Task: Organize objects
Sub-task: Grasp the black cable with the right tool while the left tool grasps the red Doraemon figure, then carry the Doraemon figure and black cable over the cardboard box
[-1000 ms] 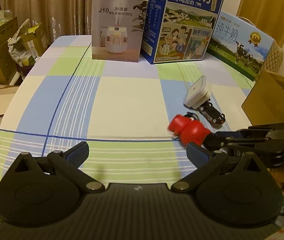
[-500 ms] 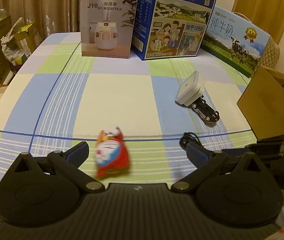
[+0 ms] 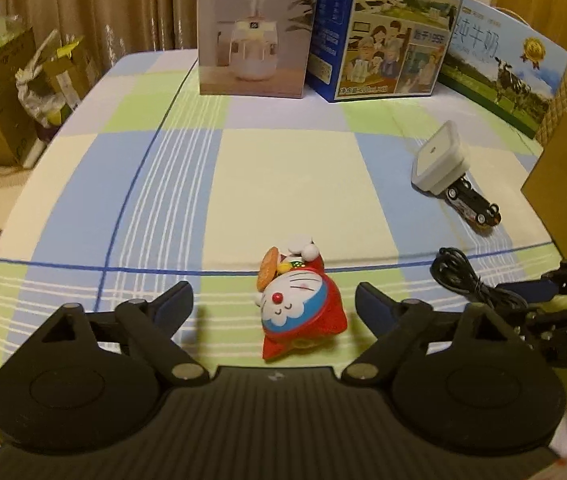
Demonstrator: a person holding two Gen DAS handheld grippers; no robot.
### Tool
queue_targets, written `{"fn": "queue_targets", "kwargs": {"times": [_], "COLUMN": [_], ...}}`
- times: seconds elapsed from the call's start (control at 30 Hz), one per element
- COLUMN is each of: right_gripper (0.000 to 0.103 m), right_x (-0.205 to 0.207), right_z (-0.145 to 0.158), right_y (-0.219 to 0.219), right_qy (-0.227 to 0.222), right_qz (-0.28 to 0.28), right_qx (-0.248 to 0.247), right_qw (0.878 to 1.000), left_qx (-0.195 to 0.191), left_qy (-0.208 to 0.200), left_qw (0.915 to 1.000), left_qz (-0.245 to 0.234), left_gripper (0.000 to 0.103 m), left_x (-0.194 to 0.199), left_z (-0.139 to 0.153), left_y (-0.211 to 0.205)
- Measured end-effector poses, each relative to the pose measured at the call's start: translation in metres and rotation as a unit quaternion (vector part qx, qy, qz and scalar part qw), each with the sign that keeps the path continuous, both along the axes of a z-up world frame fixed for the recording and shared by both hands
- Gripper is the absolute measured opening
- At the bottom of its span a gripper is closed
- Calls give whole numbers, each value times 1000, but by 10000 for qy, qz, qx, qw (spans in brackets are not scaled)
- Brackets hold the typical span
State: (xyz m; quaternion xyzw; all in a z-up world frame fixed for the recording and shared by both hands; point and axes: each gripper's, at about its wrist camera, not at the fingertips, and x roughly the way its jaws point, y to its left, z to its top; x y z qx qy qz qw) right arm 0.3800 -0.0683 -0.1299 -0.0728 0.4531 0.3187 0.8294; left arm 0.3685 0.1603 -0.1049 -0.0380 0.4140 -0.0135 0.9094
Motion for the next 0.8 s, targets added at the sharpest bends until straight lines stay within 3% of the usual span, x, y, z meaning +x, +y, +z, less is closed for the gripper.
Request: {"fn": "queue_targets", "kwargs": {"times": [0.17,0.27,0.8], "right_gripper": [35,35,35], "right_x": [1,3,2], "right_z": [0,-1,0], "right_y": [1,1,7], "right_qy": [-13,15,-64], "right_qz": [-12,-57,-63], "right_qx": [8,9,21], "right_qw": [10000,10000,10000], "left_qx": [-102,-120,-117], "left_qy": [15,66,203], "left_qw": [9999,9998,9996], "left_qz": [-118,-146,-149], "left_gripper": [61,43,40], "left_x": [5,7,2], "left_z": [-2,-4,-4], "left_y": [-6,-9,-11]}}
